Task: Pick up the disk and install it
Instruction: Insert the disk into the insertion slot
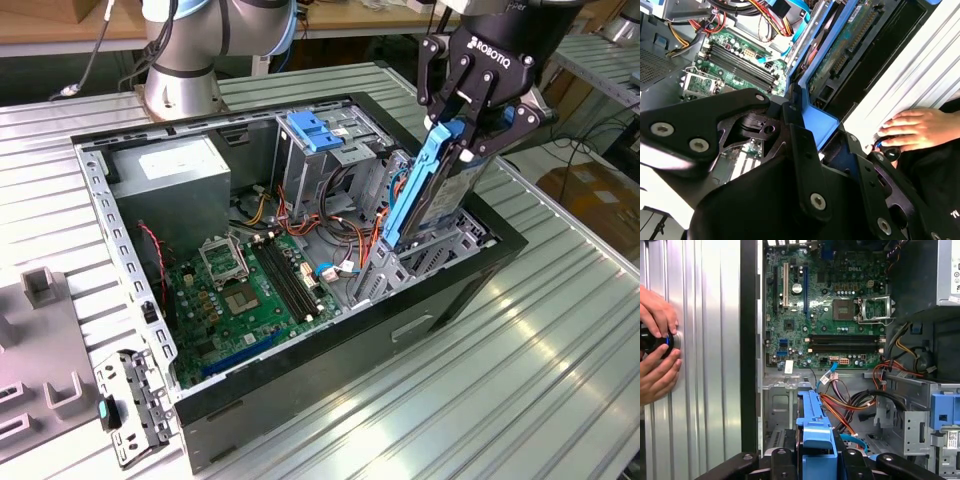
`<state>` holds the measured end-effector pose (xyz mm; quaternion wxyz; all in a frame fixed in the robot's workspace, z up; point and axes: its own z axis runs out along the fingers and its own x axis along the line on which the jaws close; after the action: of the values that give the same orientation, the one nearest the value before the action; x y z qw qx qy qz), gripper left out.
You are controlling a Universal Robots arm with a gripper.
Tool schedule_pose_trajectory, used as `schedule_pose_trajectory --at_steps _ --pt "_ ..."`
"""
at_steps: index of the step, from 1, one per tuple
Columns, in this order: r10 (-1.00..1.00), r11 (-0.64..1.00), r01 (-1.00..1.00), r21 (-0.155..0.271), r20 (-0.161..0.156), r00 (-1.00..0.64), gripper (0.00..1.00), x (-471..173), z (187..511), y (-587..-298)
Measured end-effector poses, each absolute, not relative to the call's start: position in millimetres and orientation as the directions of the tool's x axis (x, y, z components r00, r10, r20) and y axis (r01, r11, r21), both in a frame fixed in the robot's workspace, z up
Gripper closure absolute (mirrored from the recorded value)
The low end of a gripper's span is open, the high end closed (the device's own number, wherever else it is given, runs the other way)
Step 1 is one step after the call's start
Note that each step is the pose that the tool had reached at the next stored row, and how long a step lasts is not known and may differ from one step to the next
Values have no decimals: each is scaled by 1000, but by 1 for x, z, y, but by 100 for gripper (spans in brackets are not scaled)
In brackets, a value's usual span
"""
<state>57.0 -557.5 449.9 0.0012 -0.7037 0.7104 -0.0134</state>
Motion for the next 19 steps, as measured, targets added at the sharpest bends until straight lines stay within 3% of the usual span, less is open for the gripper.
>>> schedule_pose_trajectory --at_steps 19 --pt "-1000 -1 -1000 -21 17 1 63 56 444 -558"
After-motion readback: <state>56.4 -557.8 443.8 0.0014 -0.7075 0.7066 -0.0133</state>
